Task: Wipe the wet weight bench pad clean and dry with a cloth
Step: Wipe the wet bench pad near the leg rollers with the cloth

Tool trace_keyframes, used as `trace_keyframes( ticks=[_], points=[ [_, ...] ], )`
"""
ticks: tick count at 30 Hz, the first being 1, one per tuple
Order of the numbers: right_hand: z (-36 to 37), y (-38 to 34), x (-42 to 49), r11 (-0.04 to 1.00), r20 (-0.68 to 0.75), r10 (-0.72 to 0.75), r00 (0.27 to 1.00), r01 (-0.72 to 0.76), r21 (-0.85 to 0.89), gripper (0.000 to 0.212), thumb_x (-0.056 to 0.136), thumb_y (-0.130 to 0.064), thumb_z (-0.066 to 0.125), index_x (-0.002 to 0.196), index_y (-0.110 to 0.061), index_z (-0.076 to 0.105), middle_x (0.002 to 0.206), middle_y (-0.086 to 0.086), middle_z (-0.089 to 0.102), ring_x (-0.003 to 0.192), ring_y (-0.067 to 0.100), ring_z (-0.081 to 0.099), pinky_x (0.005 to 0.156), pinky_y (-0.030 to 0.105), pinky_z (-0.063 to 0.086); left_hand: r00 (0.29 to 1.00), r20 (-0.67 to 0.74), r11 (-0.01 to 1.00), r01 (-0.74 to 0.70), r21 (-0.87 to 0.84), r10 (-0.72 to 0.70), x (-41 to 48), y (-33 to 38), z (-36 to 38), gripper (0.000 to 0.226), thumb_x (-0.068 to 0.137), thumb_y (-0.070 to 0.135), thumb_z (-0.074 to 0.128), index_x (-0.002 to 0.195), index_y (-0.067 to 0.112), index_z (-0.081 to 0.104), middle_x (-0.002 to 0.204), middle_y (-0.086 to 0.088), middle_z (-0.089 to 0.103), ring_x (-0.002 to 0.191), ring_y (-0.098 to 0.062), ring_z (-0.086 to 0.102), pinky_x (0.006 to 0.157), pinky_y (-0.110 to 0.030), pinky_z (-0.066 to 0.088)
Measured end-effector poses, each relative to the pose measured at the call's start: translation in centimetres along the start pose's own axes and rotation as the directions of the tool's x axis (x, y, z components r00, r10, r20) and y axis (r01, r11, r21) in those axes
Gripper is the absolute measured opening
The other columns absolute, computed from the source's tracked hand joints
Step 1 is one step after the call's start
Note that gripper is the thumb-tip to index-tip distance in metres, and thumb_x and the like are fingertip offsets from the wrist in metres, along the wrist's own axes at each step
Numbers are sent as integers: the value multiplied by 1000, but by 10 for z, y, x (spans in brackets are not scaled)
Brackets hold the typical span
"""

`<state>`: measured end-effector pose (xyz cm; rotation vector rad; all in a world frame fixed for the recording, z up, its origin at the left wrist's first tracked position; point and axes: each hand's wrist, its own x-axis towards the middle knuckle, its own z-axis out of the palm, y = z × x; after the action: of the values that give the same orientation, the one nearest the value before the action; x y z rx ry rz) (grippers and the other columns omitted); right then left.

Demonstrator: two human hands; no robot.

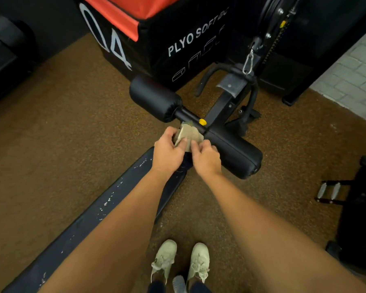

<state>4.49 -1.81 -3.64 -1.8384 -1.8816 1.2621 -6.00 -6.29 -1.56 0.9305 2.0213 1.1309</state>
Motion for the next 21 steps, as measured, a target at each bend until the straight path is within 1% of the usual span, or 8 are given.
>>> trace_keyframes(
  ticks=[3,5,8,11,13,16,18,21],
  points=[
    [14,-7,-8,933,223,119,967,-186,309,44,84,-68,41,110,-32,44,124,6,47,103,28,53,76,49,54,998,-47,999,51,-13,-51,-6,-5,1,11,90,23,61,94,16,53,79,4,59,72,-12,56,63,-29,44],
    [21,-8,-11,844,347,142,927,-296,447,50,74,-76,42,114,-46,40,129,3,44,108,32,52,64,51,56,993,-41,990,104,-99,-108,-11,-9,3,16,91,29,59,95,15,54,85,0,64,80,-15,61,72,-37,51],
    [28,-4,-11,767,422,111,900,-348,540,67,62,-82,51,121,-54,38,127,4,47,106,34,57,65,49,56,981,14,950,189,-249,-191,-20,-15,5,27,90,45,49,96,21,59,93,-5,67,90,-23,64,79,-50,54],
    [40,4,-5,753,394,77,916,-312,579,75,55,-76,65,122,-49,44,124,4,54,104,29,61,77,54,56,950,159,838,313,-446,-270,-30,-24,9,34,97,44,39,110,25,65,107,-5,69,101,-22,66,70,-43,57],
    [49,13,0,760,351,70,934,-278,587,68,58,-69,69,119,-48,48,127,5,54,107,26,60,85,55,53,932,205,793,363,-488,-301,-35,-32,11,37,99,40,37,117,23,65,109,-4,71,102,-20,67,74,-39,57],
    [65,25,5,759,328,88,940,-277,589,41,87,-54,53,126,-40,50,126,6,56,110,24,58,95,49,48,929,240,810,365,-460,-282,-43,-51,13,32,95,37,41,110,25,67,107,0,71,98,-15,66,79,-32,53],
    [77,33,7,782,290,122,949,-272,561,46,91,-55,45,132,-34,49,126,7,56,112,24,56,99,48,45,933,250,840,346,-418,-260,-48,-68,13,29,91,39,41,103,32,67,103,6,70,97,-9,63,81,-26,50],
    [92,46,10,912,167,77,983,-137,387,50,94,-51,42,137,-25,47,135,7,45,121,25,46,106,43,36,967,155,950,233,-208,-203,-50,-101,10,35,96,40,40,115,27,67,107,15,66,101,4,58,93,-20,44]
  ],
)
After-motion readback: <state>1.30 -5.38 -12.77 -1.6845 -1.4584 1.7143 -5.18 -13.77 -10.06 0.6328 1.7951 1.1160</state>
